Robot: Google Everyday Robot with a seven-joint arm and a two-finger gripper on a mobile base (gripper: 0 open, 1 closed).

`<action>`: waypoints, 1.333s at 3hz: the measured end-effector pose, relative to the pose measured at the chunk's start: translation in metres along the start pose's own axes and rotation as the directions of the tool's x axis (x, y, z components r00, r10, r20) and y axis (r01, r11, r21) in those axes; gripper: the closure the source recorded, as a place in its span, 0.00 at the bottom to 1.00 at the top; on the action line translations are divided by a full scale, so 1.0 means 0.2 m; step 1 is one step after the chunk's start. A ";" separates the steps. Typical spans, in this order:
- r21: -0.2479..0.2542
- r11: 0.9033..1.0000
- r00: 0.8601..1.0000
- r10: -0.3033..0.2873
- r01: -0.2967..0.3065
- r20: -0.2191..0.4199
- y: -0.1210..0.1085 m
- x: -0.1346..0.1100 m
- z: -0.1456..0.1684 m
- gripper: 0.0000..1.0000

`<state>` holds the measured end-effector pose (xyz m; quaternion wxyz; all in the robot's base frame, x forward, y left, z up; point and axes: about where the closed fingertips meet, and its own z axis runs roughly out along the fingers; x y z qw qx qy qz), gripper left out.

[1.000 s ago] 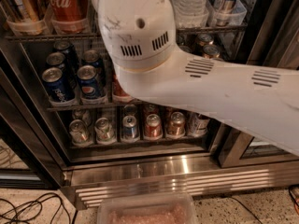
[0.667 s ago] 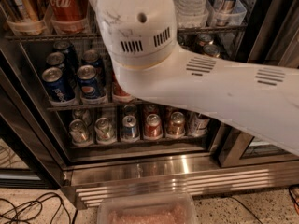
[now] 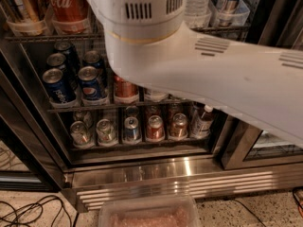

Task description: Pick green can from top shelf of fridge

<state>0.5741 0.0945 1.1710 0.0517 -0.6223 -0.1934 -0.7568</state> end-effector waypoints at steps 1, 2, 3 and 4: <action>0.036 0.992 0.992 0.120 -0.119 -0.037 -0.04 0.12 0.00 0.30; 0.056 0.960 0.958 0.278 -0.275 -0.074 -0.06 0.22 0.00 0.28; 0.035 0.904 0.898 0.426 -0.425 -0.107 -0.08 0.25 -0.01 0.29; 0.017 0.863 0.856 0.502 -0.504 -0.122 -0.04 0.27 -0.02 0.11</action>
Offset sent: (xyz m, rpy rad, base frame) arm -0.0135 0.0255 0.0532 0.5443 0.0936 0.1668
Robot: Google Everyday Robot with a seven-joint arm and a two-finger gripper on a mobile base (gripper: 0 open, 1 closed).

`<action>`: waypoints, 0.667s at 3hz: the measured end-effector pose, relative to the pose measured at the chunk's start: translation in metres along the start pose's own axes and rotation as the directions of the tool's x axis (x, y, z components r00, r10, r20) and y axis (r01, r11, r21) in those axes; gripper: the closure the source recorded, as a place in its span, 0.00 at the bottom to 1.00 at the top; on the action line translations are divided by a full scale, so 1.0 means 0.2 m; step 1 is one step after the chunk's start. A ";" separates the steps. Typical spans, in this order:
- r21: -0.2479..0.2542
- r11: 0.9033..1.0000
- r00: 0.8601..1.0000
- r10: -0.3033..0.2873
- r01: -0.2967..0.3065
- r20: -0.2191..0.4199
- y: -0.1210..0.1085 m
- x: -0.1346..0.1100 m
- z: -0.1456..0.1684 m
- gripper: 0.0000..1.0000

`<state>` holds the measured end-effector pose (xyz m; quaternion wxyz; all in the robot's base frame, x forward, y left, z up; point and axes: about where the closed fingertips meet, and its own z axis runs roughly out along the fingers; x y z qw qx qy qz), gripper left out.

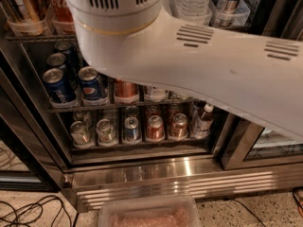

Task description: Pick green can from top shelf of fridge

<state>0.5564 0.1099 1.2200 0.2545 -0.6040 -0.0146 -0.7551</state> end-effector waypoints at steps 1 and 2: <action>-0.008 0.998 0.998 0.054 -0.055 -0.023 -0.02 0.00 -0.01 0.12; -0.040 0.982 0.979 0.178 -0.183 -0.094 -0.08 0.01 0.00 0.34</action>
Offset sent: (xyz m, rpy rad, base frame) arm 0.0026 -0.0028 0.0019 0.5866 0.0467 -0.1248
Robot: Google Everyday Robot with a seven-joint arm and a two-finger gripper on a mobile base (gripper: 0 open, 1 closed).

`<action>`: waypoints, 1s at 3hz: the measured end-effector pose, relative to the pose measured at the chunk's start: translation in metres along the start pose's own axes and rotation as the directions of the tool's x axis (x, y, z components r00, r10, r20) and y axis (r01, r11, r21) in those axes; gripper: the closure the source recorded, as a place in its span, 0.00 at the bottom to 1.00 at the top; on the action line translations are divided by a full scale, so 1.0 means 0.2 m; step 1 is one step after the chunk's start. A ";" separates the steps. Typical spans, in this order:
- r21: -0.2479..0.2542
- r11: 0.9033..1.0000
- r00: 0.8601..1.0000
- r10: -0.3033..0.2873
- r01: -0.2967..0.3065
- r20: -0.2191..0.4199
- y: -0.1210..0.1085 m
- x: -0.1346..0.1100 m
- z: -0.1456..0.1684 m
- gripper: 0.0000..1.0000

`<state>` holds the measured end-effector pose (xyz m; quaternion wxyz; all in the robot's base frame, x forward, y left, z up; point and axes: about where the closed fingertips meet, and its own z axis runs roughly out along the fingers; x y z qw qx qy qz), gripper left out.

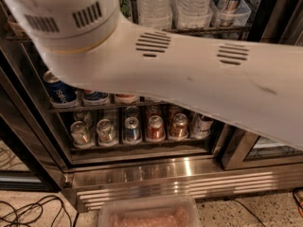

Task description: Pick green can from top shelf of fridge

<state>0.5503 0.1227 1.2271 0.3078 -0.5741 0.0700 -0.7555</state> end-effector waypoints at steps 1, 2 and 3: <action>0.002 0.983 0.979 0.185 -0.185 -0.091 -0.22 0.00 0.05 0.57; -0.040 0.959 0.950 0.270 -0.279 -0.159 -0.15 0.07 0.03 0.80; -0.040 0.959 0.950 0.270 -0.279 -0.159 -0.15 0.07 0.03 1.00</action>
Offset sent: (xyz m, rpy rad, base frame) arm -0.0082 0.0353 0.0207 0.1779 -0.0221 0.0152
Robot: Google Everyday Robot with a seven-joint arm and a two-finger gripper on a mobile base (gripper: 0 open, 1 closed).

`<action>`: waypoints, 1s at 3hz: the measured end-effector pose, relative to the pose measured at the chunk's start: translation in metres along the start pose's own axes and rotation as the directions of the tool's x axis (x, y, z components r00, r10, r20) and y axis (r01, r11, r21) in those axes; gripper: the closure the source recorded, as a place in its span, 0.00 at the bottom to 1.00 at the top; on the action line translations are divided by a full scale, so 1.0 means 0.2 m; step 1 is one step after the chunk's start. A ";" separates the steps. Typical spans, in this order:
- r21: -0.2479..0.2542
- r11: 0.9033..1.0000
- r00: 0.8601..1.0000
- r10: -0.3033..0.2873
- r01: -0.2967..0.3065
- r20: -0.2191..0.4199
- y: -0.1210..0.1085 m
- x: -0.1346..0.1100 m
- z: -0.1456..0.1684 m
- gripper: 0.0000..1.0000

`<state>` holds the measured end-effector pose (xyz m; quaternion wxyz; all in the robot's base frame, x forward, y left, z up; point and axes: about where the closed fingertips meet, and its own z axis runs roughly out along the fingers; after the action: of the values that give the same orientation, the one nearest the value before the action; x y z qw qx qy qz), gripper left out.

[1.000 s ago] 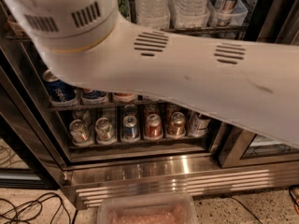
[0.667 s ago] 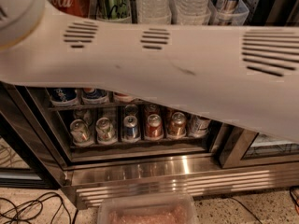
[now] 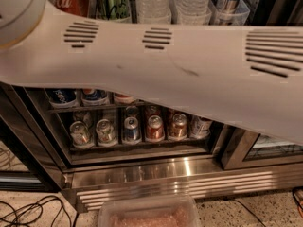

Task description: Pick green can from top shelf of fridge

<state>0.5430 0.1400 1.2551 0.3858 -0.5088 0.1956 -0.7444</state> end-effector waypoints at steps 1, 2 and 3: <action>0.000 1.000 1.000 0.000 0.000 0.000 0.00 0.00 0.00 1.00; 0.032 0.999 0.999 0.033 -0.034 0.030 0.03 0.03 -0.01 1.00; 0.071 0.991 0.990 0.109 -0.115 0.089 0.13 0.15 -0.03 1.00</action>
Offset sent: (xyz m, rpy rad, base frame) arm -0.0006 -0.0201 -0.0104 0.0270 -0.0003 0.1581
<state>0.5417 0.0994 1.2523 0.4540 -0.5133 0.1789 -0.7060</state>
